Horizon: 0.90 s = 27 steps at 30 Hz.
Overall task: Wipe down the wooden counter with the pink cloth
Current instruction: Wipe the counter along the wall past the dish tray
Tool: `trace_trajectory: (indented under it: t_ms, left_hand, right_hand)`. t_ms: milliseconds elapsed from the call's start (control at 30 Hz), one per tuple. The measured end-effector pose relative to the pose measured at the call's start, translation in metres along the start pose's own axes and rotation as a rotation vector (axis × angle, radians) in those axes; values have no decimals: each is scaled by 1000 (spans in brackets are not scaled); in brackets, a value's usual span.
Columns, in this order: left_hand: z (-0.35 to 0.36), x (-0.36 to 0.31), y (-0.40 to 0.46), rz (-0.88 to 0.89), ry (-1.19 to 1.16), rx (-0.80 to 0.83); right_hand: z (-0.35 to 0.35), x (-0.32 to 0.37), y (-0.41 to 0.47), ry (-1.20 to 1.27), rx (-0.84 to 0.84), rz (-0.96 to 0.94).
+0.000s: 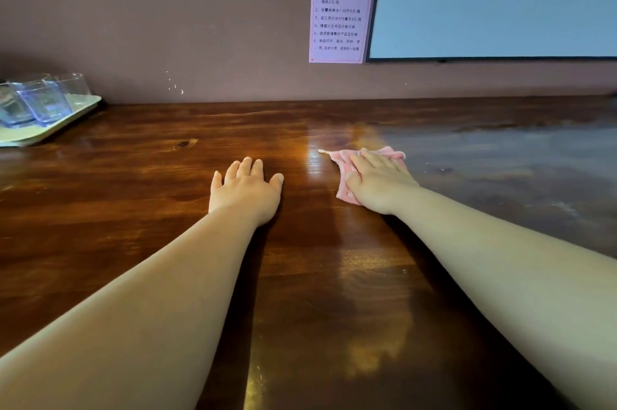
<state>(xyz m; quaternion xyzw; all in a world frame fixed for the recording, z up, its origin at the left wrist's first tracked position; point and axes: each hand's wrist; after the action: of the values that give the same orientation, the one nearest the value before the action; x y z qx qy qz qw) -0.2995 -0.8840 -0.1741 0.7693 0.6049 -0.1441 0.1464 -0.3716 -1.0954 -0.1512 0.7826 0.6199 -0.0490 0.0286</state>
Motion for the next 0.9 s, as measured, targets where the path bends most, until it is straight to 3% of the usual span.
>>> trace_trajectory:
  t_ms: [167,300,400,500,600,733,900]
  left_hand:
    - [3,2,4,-4,11,-5]
    - [-3,1,5,-13,-4,22]
    - [-17,5,6,57,-165,79]
    - [-31,24,0,101,-307,21]
    - [-40,51,-9,39,-198,-76]
    - [-48,78,-24,-50,-130,-110]
    - [-54,102,-29,-41,-11,-164]
  right_hand:
    - [15,6,-40,28,-28,-135]
    - [0,14,-23,24,-18,-62]
    - [-3,25,-29,35,-16,-42]
    - [10,32,-56,61,-49,-205]
    - [2,37,-49,80,-5,-225]
    - [-12,59,-32,29,-50,-61]
    - [9,67,-70,86,-64,-338]
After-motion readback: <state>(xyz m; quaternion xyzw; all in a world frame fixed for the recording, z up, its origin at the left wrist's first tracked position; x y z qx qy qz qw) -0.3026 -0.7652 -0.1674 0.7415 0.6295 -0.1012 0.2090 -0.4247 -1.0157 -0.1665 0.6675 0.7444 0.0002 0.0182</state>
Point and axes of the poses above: each hand's wrist, its own y-axis towards the middle knuckle, its own z-axis out of the palm, x = y × z, and after that the axes turned 13 degrees about -y, right-handed
